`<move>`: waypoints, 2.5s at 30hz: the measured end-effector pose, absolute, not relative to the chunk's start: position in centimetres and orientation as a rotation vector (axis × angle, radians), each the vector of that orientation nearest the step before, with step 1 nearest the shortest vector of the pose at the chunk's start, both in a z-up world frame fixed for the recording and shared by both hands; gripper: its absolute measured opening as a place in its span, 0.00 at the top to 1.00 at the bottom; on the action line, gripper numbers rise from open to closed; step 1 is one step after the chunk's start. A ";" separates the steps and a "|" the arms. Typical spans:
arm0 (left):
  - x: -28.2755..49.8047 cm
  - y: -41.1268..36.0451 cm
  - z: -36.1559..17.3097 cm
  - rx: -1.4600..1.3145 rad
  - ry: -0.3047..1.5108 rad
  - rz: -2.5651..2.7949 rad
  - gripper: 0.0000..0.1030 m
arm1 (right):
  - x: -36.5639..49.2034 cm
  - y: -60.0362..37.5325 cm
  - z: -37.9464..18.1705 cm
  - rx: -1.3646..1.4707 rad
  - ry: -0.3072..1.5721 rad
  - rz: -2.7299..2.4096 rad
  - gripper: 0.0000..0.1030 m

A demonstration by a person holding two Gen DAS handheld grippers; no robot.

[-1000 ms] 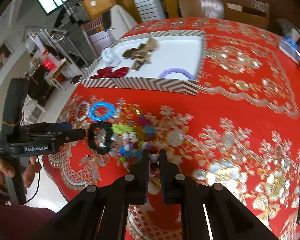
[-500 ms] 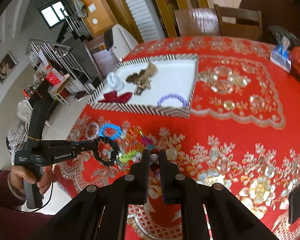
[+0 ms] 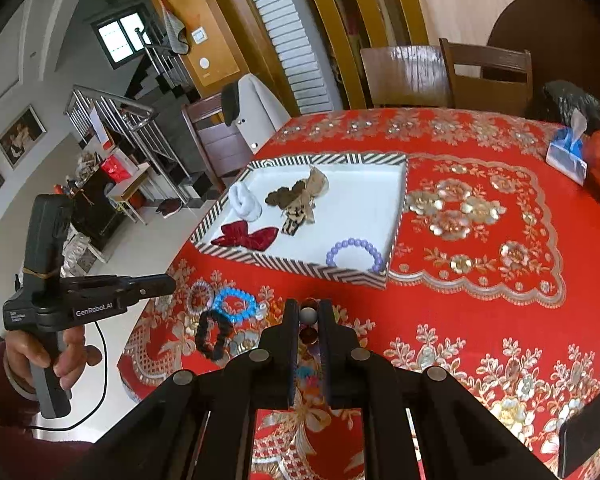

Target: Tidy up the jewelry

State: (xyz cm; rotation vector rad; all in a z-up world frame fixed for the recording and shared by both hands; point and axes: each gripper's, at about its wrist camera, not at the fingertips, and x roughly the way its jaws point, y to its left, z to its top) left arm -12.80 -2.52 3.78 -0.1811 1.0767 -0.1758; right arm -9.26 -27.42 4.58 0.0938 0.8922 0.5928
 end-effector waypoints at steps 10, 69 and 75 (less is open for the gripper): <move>-13.1 -1.2 -0.3 -0.212 1.185 -0.102 0.52 | -9.0 -26.7 4.2 0.102 0.909 0.609 0.92; 5.9 2.0 -1.6 -0.227 1.182 -0.060 0.96 | 12.5 -17.5 -2.7 0.019 1.092 0.579 0.91; 7.1 2.3 -3.3 -0.219 1.219 -0.063 0.96 | 15.3 -18.4 -5.3 0.010 1.135 0.512 0.91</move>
